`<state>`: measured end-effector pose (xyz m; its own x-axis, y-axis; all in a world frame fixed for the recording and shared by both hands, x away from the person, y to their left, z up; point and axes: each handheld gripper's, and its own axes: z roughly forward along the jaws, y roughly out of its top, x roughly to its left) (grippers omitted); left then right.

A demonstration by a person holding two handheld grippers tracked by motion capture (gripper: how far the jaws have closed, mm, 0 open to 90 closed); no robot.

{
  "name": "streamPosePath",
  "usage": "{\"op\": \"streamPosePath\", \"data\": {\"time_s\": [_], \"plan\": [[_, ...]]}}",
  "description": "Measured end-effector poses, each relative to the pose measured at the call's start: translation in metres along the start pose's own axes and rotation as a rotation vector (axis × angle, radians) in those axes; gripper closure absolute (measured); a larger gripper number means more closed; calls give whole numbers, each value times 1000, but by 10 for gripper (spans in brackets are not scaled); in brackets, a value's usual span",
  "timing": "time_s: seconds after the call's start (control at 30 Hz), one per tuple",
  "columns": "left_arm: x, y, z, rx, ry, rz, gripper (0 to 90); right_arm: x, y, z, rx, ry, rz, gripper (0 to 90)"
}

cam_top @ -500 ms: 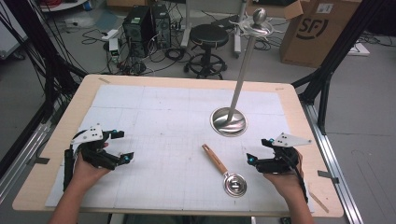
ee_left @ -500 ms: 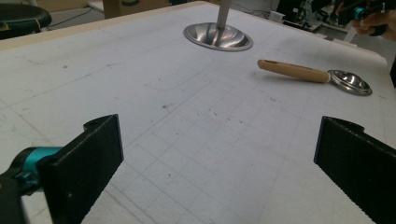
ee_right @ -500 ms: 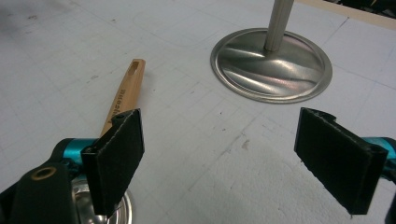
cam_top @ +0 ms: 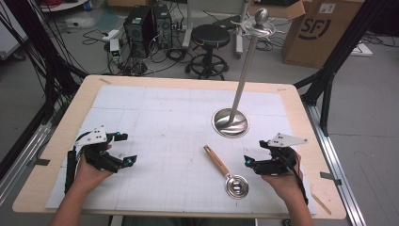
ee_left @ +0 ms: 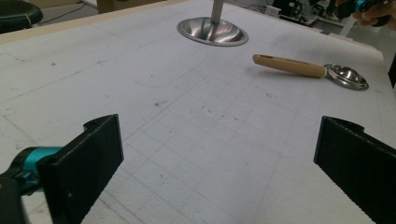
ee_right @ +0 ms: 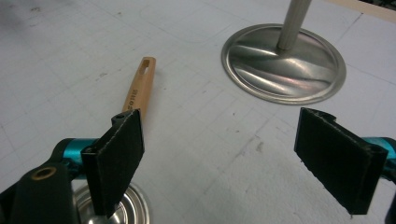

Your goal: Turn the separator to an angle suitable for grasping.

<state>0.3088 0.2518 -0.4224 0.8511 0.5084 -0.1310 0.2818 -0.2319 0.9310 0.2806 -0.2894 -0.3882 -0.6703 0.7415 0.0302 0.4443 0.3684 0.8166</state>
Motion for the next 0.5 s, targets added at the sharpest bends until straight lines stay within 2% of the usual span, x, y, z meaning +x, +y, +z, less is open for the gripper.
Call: {"op": "streamPosePath", "data": {"time_s": [0.13, 0.17, 0.2, 0.27, 0.37, 0.4, 0.5], "plan": [[0, 0, 0, 9, 4, 1, 19, 8, 4, 7, 25, 16, -31, 148], [0, -1, 0, 13, 3, -1, 19, 12, 5, 11, 46, 18, -41, 150], [0, -1, 1, 18, 3, -1, 19, 12, 5, 11, 46, 18, -41, 150], [0, -1, 1, 26, 3, 1, 19, 14, 7, 15, 79, 17, -26, 153], [0, -2, 1, 38, 1, 5, 19, 18, 9, 22, 107, 39, -21, 153], [0, -2, 2, 38, 2, 2, 19, 22, 10, 27, 132, 45, -30, 153], [1, -2, 1, 39, -3, 2, 19, 26, 10, 31, 156, 57, -48, 180]]}}
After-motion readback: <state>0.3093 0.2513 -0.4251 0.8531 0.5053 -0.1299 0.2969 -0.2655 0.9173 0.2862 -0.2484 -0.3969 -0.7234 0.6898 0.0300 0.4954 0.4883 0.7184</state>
